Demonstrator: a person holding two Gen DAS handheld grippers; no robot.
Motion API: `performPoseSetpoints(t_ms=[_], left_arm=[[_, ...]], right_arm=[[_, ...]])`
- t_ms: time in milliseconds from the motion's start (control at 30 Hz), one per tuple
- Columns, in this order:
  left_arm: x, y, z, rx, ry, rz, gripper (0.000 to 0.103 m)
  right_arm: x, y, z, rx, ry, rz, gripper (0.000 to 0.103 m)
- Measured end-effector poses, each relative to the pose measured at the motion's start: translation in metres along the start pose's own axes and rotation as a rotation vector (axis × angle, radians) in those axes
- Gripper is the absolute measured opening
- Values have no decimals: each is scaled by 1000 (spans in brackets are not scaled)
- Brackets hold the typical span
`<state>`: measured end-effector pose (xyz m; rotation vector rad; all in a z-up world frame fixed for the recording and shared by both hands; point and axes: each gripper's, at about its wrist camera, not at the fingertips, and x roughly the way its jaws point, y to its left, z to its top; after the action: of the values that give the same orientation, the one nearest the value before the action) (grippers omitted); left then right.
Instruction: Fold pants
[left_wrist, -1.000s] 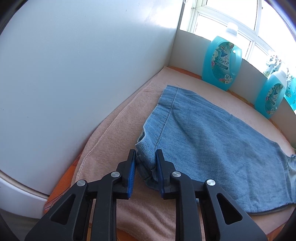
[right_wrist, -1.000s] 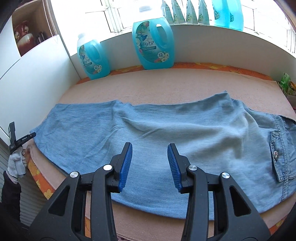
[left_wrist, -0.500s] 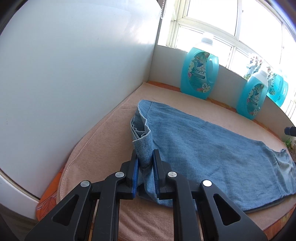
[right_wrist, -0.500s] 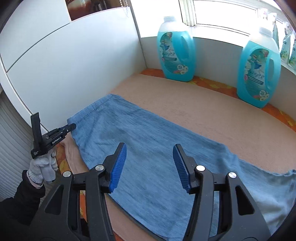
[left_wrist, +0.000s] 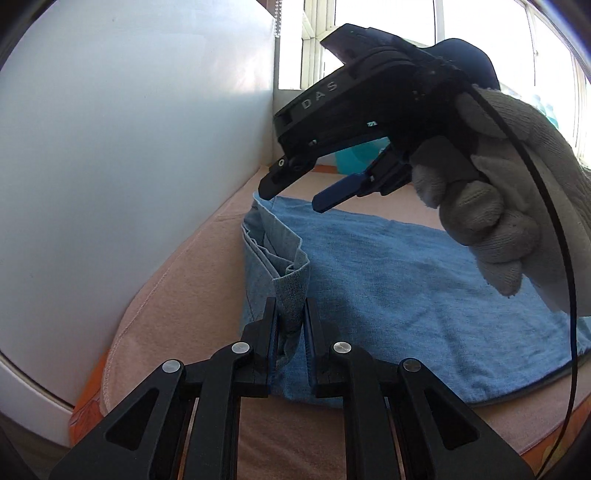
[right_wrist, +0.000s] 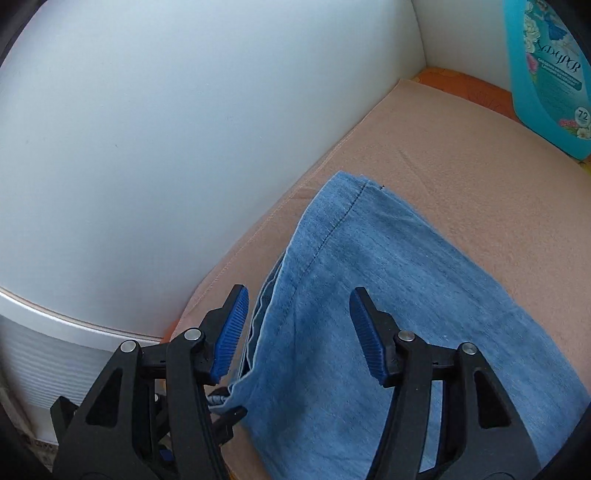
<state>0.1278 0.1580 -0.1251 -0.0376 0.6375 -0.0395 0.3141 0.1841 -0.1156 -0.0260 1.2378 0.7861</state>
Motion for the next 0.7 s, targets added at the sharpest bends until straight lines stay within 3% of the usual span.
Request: performPoseSetpoints(t_ms=[100,267,300,367,433,500,700], left_arm=[[1,0,-1,1,-2,7,11],[-1,-7,-5,34,-10,18,11],[0,-7,-5,38,-11,22,11],[-1,-10,-6,36,-11,30,12],[-2,-6,-5,8,-15,45,21],[-2,0,-5,-27,-13,61,42],[12,15,-2,-103,75,22,45]], right_arm=[[34,9,10,-3,70,-21,60],[65,30,11,-56,119,-128,60],[67,32,11,-59,123,-144,57],[68,30,11,-47,116,-165,35],[67,23,12,-14,115,-139,22],[66,17,13,17,117,-103,17],[65,15,9,38,104,-69,14]])
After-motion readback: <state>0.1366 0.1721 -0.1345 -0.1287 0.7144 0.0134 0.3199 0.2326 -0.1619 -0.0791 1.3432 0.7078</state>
